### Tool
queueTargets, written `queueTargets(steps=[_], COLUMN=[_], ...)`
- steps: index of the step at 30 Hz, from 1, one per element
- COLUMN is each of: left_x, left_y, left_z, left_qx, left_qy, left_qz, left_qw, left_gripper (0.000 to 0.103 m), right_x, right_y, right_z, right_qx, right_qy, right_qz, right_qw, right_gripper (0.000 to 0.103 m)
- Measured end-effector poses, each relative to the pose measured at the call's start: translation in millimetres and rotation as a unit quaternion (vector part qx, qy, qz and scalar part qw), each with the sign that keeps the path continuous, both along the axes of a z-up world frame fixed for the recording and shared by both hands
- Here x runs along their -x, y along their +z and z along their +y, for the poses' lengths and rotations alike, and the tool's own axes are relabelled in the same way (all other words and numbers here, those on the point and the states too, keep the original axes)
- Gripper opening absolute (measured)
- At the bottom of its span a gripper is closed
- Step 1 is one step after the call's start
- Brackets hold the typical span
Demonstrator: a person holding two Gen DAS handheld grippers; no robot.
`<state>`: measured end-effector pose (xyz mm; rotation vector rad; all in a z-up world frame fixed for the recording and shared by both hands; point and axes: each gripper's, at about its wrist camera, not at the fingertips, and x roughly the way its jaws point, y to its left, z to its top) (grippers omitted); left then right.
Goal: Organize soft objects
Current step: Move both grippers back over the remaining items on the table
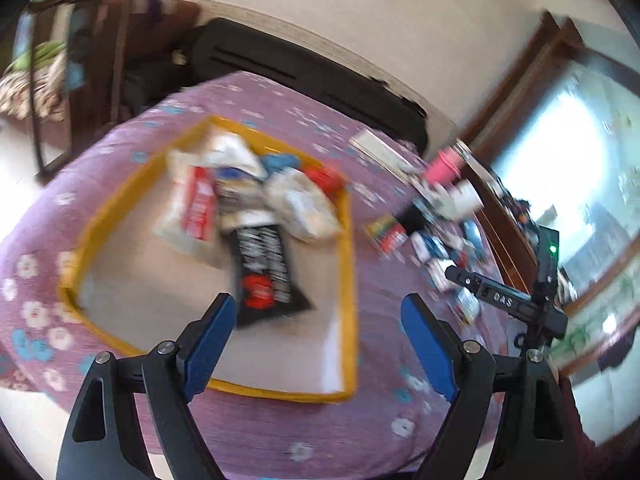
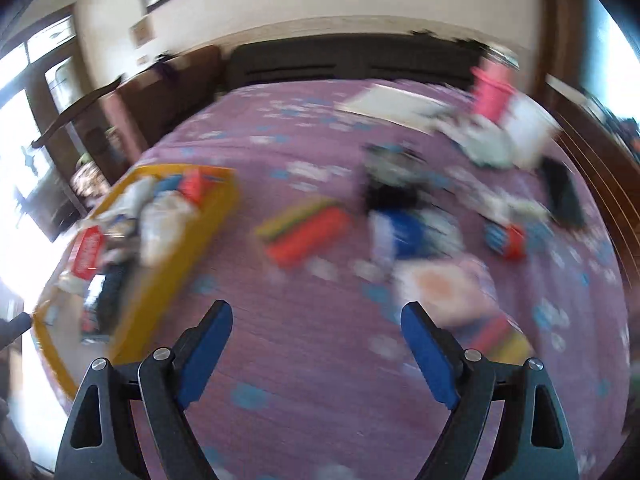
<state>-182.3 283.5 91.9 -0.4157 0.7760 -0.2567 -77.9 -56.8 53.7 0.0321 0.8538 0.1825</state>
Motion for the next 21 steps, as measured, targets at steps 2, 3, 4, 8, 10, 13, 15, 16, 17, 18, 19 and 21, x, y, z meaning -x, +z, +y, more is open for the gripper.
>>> queueTargets(steps=[2, 3, 4, 8, 10, 13, 15, 16, 17, 18, 19, 21], left_x=[-6, -10, -14, -26, -30, -37, -44, -50, -57, -61, -66, -73], left_y=[-5, -7, -10, -19, -24, -33, -43, -49, -54, -59, -63, -70], left_z=[-23, -35, -47, -100, -127, -158, -176, -184, -190, -196, -200, -208], left_qx=[-0.010, -0.014, -0.018, -0.037, -0.053, -0.069, -0.081, -0.087, -0.091, -0.095, -0.099, -0.106], left_qy=[-0.026, -0.037, -0.050, -0.101, -0.125, -0.149, -0.162, -0.165, -0.165, -0.164, -0.163, -0.162], left_qz=[0.009, 0.016, 0.024, 0.046, 0.053, 0.067, 0.082, 0.092, 0.102, 0.109, 0.116, 0.124], left_qw=[0.9996, 0.9991, 0.9983, 0.9931, 0.9893, 0.9841, 0.9800, 0.9782, 0.9768, 0.9757, 0.9747, 0.9732], left_gripper=[0.085, 0.085, 0.085, 0.085, 0.085, 0.085, 0.085, 0.085, 0.085, 0.085, 0.085, 0.085], right_x=[7, 12, 16, 34, 37, 37, 37, 37, 36, 35, 33, 31], right_y=[-4, -5, -5, -8, -12, -19, -23, -25, -26, -28, -29, -32], right_z=[-34, -53, -66, -114, -131, -154, -167, -172, -175, -178, -181, -187], right_qx=[-0.008, -0.016, -0.023, -0.043, -0.046, -0.060, -0.073, -0.080, -0.084, -0.088, -0.090, -0.094], right_qy=[-0.034, -0.052, -0.066, -0.108, -0.124, -0.142, -0.152, -0.155, -0.158, -0.161, -0.163, -0.168], right_qz=[0.000, -0.001, -0.004, -0.013, -0.012, -0.007, -0.005, -0.004, -0.003, -0.004, -0.005, -0.009], right_qw=[0.999, 0.999, 0.998, 0.993, 0.991, 0.988, 0.986, 0.985, 0.984, 0.983, 0.983, 0.981], right_gripper=[0.089, 0.089, 0.089, 0.089, 0.089, 0.089, 0.089, 0.089, 0.089, 0.089, 0.089, 0.089])
